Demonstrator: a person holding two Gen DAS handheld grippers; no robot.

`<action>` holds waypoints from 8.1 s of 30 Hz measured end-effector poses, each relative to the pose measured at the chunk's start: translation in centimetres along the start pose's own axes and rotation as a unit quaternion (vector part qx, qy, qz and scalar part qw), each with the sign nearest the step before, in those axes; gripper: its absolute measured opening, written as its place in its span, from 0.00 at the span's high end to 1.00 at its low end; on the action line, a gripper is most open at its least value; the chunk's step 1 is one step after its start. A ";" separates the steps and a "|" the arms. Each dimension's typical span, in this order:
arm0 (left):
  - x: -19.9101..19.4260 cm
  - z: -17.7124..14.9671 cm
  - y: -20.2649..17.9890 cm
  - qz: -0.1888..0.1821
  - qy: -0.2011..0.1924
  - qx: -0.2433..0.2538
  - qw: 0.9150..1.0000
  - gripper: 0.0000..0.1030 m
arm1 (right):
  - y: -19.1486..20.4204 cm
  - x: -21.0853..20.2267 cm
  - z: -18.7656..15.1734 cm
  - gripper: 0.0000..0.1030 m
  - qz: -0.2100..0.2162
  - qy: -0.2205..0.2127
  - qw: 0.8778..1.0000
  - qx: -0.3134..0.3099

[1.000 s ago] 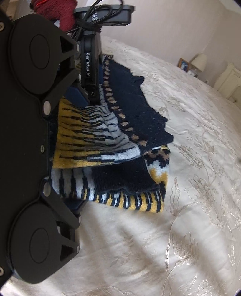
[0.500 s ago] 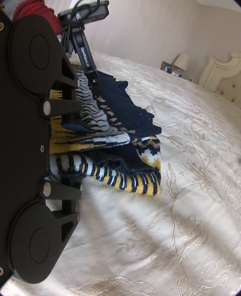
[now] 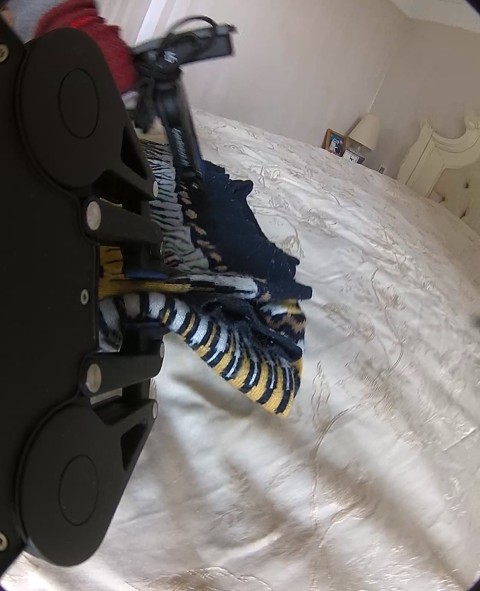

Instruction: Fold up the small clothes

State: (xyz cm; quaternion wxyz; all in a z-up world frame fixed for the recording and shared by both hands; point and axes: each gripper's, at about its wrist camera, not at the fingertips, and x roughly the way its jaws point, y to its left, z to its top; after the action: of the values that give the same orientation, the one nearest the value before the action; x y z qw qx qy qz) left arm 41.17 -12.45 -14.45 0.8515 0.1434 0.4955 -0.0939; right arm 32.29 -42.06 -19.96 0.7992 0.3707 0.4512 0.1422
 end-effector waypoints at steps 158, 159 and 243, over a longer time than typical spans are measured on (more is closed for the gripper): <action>3.3 -5.0 24.5 -0.144 0.015 -0.234 0.961 0.78 | 20.2 13.5 -1.1 0.30 -0.144 -0.031 0.974 -0.175; 3.2 -4.6 24.3 -0.143 0.014 -0.229 0.963 0.77 | 21.0 13.1 -1.3 0.35 -0.141 -0.040 0.971 -0.191; -7.1 -21.3 7.7 -0.225 0.066 -0.152 0.960 0.60 | 8.9 4.1 -7.4 0.31 -0.116 0.076 0.984 -0.113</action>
State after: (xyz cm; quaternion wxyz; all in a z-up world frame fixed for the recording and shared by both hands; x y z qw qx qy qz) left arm 22.60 2.06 -17.09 0.7856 -0.0968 0.5783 -0.1976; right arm 29.35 -30.18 -18.39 0.8105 0.2113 0.5317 0.1258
